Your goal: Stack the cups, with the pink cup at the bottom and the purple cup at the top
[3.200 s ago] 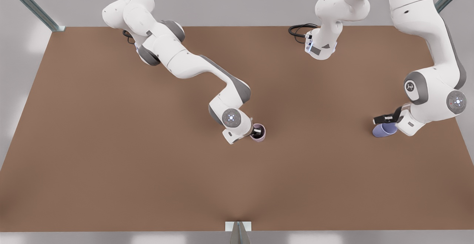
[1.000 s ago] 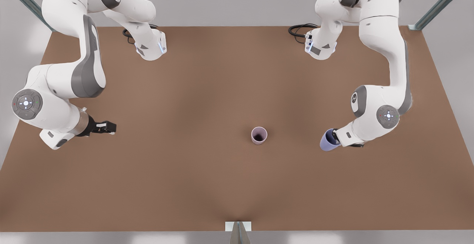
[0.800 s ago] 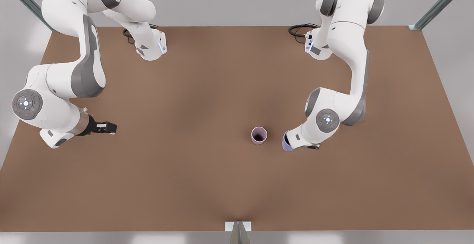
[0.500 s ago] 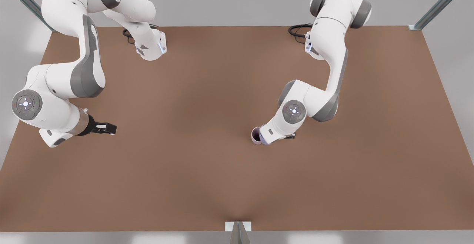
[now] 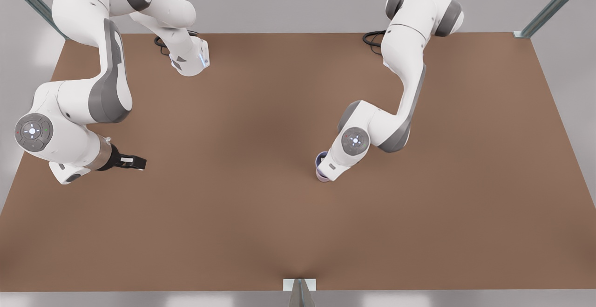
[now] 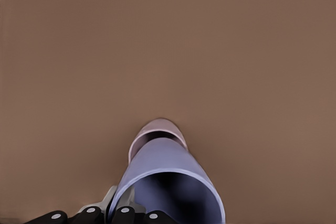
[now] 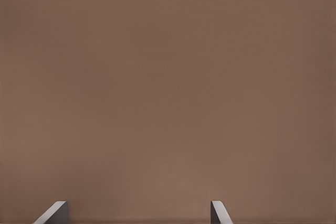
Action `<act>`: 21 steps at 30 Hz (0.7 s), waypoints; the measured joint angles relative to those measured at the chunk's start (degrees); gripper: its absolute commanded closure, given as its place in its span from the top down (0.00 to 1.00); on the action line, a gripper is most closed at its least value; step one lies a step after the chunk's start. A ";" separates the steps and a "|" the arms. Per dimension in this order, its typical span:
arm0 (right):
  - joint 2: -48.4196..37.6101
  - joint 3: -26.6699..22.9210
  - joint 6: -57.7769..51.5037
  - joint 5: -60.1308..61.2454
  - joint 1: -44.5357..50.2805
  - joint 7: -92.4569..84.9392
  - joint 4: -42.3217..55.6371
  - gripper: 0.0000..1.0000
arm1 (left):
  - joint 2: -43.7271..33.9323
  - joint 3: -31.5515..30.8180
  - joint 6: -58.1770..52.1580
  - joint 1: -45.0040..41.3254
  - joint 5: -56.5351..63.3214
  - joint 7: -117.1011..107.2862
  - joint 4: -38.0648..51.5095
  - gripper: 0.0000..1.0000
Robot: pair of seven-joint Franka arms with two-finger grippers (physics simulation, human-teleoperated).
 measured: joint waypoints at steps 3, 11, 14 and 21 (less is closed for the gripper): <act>0.07 0.00 0.01 0.01 0.00 0.33 0.00 1.00 | 0.13 0.00 0.01 0.00 0.09 -2.06 -0.14 0.21; 0.09 0.00 0.04 0.02 -0.03 0.95 0.00 1.00 | 1.05 -0.16 0.12 0.01 0.03 -6.16 -0.49 0.21; 0.09 0.00 0.05 0.06 -0.08 1.11 0.00 1.00 | 1.34 -0.33 0.35 0.00 -0.07 -7.28 -0.49 0.21; 0.09 0.00 0.02 0.03 -0.09 1.39 0.00 1.00 | 1.89 -0.35 0.60 0.00 0.08 -9.24 -0.57 0.21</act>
